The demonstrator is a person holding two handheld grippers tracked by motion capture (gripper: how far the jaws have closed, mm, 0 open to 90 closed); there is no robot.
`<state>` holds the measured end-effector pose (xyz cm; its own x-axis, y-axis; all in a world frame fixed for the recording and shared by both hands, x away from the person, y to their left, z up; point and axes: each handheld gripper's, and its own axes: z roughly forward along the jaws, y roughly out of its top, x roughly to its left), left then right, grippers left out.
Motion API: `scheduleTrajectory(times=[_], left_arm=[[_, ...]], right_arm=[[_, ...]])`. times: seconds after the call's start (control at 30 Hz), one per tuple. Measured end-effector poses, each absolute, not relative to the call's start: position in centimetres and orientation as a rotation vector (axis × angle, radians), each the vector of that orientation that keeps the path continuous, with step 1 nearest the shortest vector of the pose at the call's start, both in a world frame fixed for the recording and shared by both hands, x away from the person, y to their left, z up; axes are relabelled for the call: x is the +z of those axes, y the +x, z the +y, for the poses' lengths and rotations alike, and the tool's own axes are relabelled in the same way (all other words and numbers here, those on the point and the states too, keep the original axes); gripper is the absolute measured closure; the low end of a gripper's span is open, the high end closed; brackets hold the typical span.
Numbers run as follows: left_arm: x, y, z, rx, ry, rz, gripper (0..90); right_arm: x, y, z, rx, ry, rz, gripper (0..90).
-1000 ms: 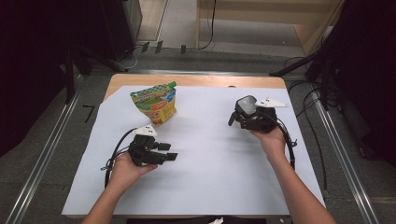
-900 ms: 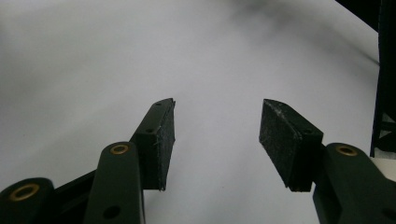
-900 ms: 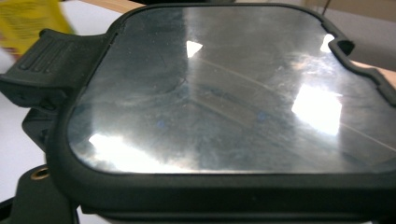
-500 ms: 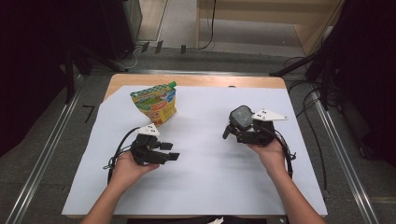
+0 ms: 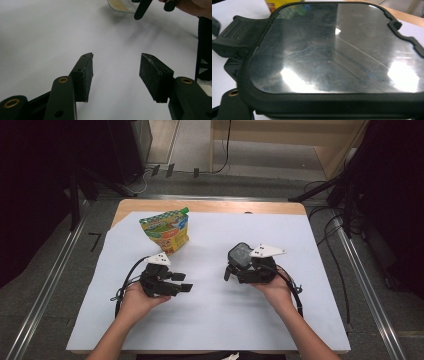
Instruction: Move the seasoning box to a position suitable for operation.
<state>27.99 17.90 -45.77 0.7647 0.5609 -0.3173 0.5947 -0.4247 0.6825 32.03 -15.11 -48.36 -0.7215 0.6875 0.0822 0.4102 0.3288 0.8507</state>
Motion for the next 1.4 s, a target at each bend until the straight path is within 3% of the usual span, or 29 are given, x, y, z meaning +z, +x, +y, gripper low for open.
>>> scheduleTrajectory(times=[0.73, 1.4], left_arm=[[-45.9, 27.8, 17.6, -0.047, 2.139, 0.853, 45.0], [-45.9, 28.0, 16.9, -0.051, 2.148, 0.838, 44.9]], right_arm=[[-50.2, 29.7, -9.5, 1.335, 0.781, 2.515, 15.3], [-50.5, 29.1, -9.7, 1.297, 0.780, 2.523, 14.5]])
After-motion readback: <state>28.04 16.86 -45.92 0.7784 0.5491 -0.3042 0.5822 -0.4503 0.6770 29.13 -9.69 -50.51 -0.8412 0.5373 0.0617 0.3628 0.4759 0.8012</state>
